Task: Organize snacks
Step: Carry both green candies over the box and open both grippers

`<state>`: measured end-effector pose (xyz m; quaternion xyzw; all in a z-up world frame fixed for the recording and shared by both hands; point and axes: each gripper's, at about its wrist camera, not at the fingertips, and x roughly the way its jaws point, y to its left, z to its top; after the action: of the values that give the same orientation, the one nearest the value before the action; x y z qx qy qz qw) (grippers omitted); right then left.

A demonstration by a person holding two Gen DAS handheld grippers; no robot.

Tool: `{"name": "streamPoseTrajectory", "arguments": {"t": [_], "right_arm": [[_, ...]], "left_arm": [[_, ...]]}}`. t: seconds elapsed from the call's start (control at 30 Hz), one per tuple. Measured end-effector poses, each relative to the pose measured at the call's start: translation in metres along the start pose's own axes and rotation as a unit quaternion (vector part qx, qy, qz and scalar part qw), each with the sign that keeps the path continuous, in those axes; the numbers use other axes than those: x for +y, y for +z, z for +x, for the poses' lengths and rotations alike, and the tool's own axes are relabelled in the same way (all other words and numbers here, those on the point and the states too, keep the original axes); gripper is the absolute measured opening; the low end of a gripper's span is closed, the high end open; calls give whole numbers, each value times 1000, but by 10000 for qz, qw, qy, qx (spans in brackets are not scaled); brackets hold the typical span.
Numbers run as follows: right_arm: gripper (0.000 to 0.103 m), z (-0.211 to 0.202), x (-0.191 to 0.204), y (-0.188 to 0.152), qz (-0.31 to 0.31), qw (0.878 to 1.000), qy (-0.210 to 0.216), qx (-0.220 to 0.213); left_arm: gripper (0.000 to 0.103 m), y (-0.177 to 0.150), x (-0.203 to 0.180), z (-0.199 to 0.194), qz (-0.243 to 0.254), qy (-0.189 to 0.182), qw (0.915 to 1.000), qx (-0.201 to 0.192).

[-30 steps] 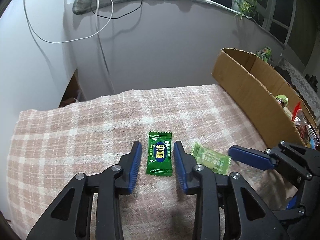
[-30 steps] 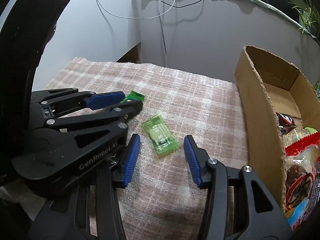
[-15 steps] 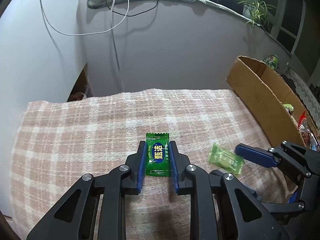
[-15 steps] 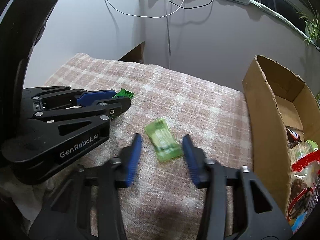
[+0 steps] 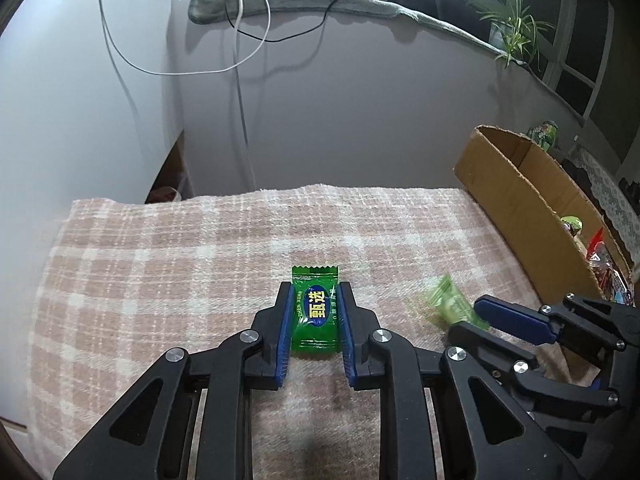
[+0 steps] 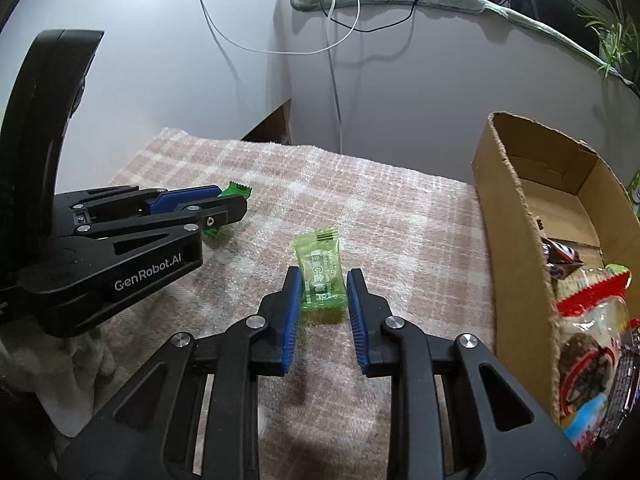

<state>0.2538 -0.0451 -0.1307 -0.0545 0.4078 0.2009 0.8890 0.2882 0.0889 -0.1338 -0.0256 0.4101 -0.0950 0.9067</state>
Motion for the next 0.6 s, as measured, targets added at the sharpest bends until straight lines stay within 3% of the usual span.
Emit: {"name": "streamPoseTrajectory", "arguments": {"t": [0.6], "right_arm": [[24,-80,-6,-2,169,9969,324,-695]], "left_arm": [[19,18,-30,-44,194,-184,9978,-605]]}}
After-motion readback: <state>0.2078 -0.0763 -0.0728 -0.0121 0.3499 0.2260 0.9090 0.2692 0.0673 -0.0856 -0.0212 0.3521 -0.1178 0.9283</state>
